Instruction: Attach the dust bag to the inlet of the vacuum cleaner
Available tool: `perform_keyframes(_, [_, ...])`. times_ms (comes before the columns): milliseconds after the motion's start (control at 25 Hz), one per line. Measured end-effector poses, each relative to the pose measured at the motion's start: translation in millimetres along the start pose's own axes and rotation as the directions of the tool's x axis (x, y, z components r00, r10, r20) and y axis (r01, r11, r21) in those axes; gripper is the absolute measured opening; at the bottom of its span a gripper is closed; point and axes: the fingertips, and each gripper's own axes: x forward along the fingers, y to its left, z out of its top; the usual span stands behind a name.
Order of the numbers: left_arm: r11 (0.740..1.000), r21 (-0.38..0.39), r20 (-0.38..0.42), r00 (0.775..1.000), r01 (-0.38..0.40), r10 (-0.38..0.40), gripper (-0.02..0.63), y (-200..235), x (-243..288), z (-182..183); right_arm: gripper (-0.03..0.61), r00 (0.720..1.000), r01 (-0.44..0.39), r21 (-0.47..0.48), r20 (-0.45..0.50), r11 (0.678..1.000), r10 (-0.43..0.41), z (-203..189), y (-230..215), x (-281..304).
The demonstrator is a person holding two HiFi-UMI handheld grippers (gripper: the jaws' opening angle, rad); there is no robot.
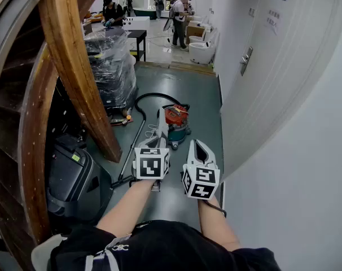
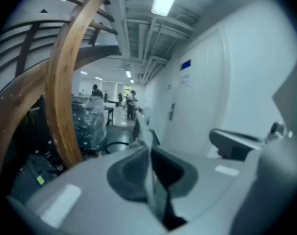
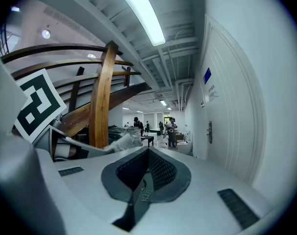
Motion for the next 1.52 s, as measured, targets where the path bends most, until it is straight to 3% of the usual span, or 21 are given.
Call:
perform_keyframes(160, [0.999, -0.002, 0.009, 0.999, 0.042, -0.042, 0.014, -9.8, 7.0, 2.8, -0.003, 1.0, 0.004, 0.013, -0.005, 1.0, -0.004, 1.3, -9.1, 4.7])
perform_keyframes(640, [0.998, 0.026, -0.02, 0.998, 0.059, -0.059, 0.014, -42.2, 31.5, 0.7, -0.002, 1.0, -0.018, 0.058, -0.021, 0.998, 0.019, -5.0, -36.2, 13.3])
perform_keyframes(1200, [1.0, -0.03, 0.017, 1.0, 0.009, -0.009, 0.014, -95.0, 57.4, -3.7, -0.002, 0.996, -0.065, 0.053, -0.051, 0.997, 0.067, -27.7, -102.4, -0.5])
perform_keyframes(1520, [1.0, -0.028, -0.038, 0.999, 0.013, -0.014, 0.014, -107.5, 80.6, -19.7, -0.003, 0.992, -0.083, 0.065, -0.09, 0.994, 0.089, -41.4, -116.7, 13.5])
